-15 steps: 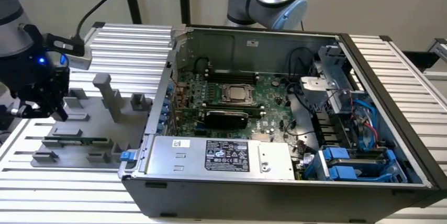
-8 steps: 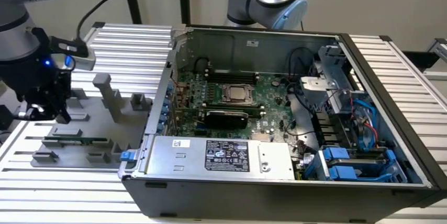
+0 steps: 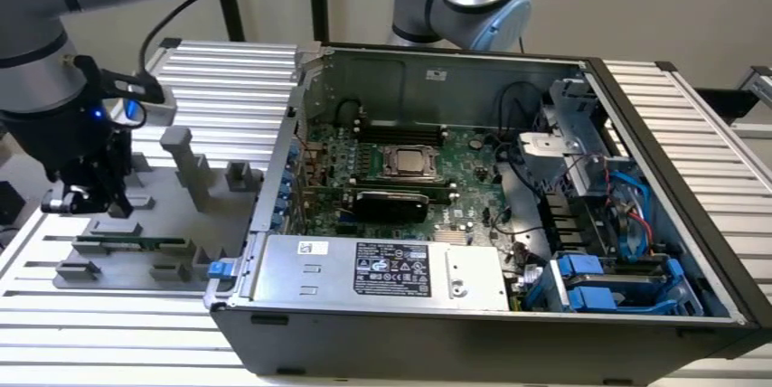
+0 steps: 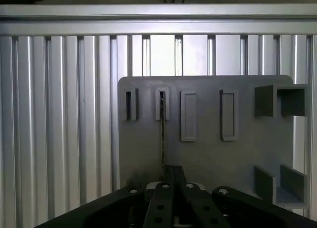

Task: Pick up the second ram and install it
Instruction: 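Pick up the second ram and move it above second insertion slot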

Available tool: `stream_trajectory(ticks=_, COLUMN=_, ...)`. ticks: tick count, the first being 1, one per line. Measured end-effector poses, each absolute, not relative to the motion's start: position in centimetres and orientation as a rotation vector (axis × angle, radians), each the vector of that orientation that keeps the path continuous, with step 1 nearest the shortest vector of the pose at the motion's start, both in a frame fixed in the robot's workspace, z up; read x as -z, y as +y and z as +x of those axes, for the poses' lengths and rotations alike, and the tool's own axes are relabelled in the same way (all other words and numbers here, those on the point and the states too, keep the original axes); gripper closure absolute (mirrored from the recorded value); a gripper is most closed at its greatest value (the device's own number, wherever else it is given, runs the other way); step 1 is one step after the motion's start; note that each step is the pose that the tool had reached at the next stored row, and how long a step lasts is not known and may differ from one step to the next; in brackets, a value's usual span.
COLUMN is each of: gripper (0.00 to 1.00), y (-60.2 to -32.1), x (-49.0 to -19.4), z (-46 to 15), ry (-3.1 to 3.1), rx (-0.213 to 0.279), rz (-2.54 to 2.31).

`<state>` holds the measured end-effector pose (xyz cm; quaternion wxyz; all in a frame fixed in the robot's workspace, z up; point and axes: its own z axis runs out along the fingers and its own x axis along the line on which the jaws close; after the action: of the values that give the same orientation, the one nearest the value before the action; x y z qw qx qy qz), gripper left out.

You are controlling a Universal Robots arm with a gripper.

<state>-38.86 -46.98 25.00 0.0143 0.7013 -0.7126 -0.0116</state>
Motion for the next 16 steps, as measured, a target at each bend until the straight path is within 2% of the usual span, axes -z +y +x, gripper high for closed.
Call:
stream_trajectory(ticks=6, gripper=1.00, y=-47.0, x=-24.2, z=-38.9, ry=-2.218, rx=0.036, rz=2.184)
stream_trajectory(ticks=7, gripper=0.00, y=-47.0, x=-24.0, z=-38.9, ry=-2.218, rx=0.036, rz=2.184)
stream_trajectory(ticks=16, gripper=0.00, y=-47.0, x=-22.4, z=-38.9, ry=-2.219, rx=0.035, rz=2.184)
